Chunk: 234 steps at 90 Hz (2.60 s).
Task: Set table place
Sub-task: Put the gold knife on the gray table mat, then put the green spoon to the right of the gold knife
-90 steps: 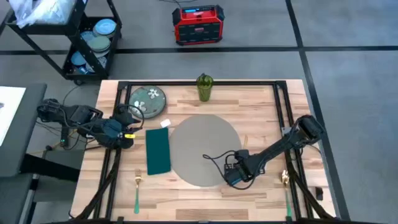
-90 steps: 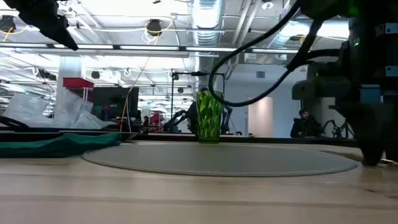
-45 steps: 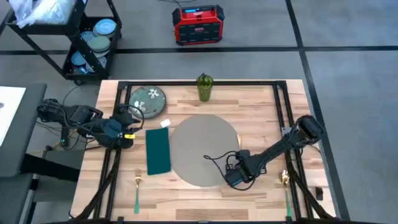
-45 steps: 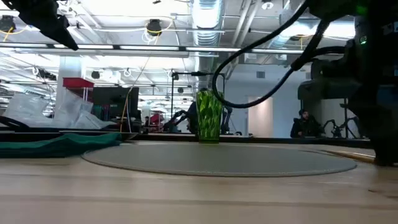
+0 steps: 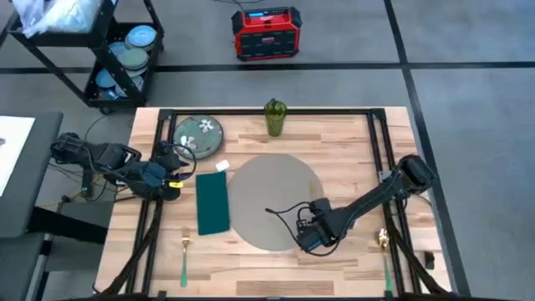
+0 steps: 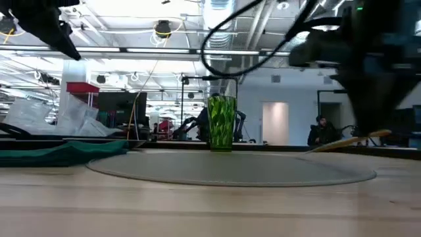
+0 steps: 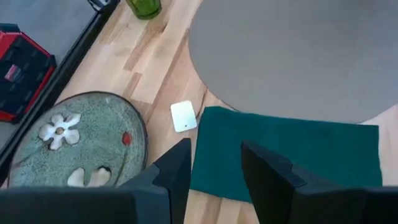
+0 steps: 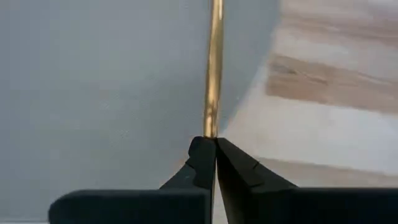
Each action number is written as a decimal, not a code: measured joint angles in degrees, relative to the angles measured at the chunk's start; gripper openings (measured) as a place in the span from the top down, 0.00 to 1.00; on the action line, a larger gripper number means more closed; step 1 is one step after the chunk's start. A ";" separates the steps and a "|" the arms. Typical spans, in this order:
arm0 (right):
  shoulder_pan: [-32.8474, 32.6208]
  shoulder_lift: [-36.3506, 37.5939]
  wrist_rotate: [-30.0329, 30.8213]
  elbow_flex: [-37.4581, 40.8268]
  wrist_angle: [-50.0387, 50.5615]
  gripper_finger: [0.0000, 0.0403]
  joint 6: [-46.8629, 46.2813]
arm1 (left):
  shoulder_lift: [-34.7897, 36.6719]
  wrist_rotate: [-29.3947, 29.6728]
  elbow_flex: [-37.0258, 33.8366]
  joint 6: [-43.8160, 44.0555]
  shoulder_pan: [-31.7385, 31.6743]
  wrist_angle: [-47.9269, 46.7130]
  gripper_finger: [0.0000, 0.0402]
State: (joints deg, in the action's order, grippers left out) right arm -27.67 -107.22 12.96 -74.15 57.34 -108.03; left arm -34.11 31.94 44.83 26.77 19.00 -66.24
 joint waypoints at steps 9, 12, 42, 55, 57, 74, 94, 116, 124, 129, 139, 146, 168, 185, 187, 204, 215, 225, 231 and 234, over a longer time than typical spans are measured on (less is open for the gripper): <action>2.36 0.00 0.37 -0.02 -3.02 1.00 4.37 | 0.00 -0.04 -0.93 0.96 0.00 -0.02 0.69; 3.09 0.00 0.74 -0.06 -3.64 1.00 5.17 | 0.00 -0.07 -1.20 1.11 0.00 -0.15 0.69; 8.00 0.02 2.31 0.28 -4.10 1.00 10.52 | 0.00 -0.11 -1.85 2.01 0.00 -0.23 0.69; 7.42 0.04 2.72 0.28 3.56 0.99 9.81 | 0.00 -0.11 -1.85 2.51 0.00 -0.23 0.69; 7.05 0.04 1.99 0.28 6.07 0.99 9.05 | 0.00 -0.11 -1.85 2.56 0.00 -0.23 0.69; 0.48 0.09 -9.27 0.31 16.59 0.88 5.08 | 0.02 -1.21 -1.85 3.31 0.00 0.11 0.69; -12.43 0.09 -17.15 0.31 16.26 0.65 -18.16 | 0.02 -1.64 -1.85 3.49 0.00 0.30 0.69; -21.49 0.10 -36.69 0.37 20.43 0.51 -23.47 | 0.02 -1.62 -1.85 1.87 -0.01 0.42 0.69; -23.92 0.13 -39.90 1.03 20.42 0.52 -24.09 | 0.02 -1.62 -1.85 1.79 0.00 0.45 0.69; -24.98 0.11 -40.72 1.69 19.10 0.55 -24.28 | 0.02 -1.62 -1.85 1.82 0.00 0.44 0.69; -26.13 0.13 -42.98 4.27 14.76 0.61 -24.52 | 0.02 -1.62 -1.85 1.85 -0.01 0.70 0.69; -26.64 0.11 -43.56 6.54 10.65 0.66 -24.58 | 0.02 -1.62 -1.85 2.26 0.00 0.79 0.69; -26.78 0.11 -43.68 9.79 7.67 0.93 -24.10 | 0.02 -1.59 -1.87 2.51 0.00 0.79 0.69; -27.19 0.11 -43.67 9.73 8.37 0.99 -23.69 | 0.00 -0.22 -1.87 2.94 0.00 0.75 0.69; -27.38 0.11 -43.74 9.70 8.37 0.99 -23.67 | 0.00 -0.03 -1.87 3.24 0.00 0.76 0.69; -29.15 0.13 -45.42 11.86 3.69 1.00 -21.39 | 0.00 2.03 -1.87 4.53 -0.02 0.75 0.69; -29.30 0.02 -47.80 13.03 0.44 1.00 -16.66 | 0.00 2.25 -1.87 4.36 -0.02 0.67 0.69; -29.40 -0.11 -48.02 12.98 1.74 1.00 -16.17 | 0.00 2.71 -1.87 4.48 -0.02 0.47 0.69; -29.70 -0.13 -48.55 13.00 1.74 1.00 -15.94 | 0.00 2.94 -1.87 4.93 -0.02 0.23 0.69; -29.89 -0.13 -48.84 13.00 1.57 1.00 -15.69 | 0.00 3.08 -1.87 5.18 -0.02 0.06 0.69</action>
State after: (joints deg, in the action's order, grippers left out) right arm -57.57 -107.35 -35.88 -61.14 58.91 -123.72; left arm -34.11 35.02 42.96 31.95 18.98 -66.19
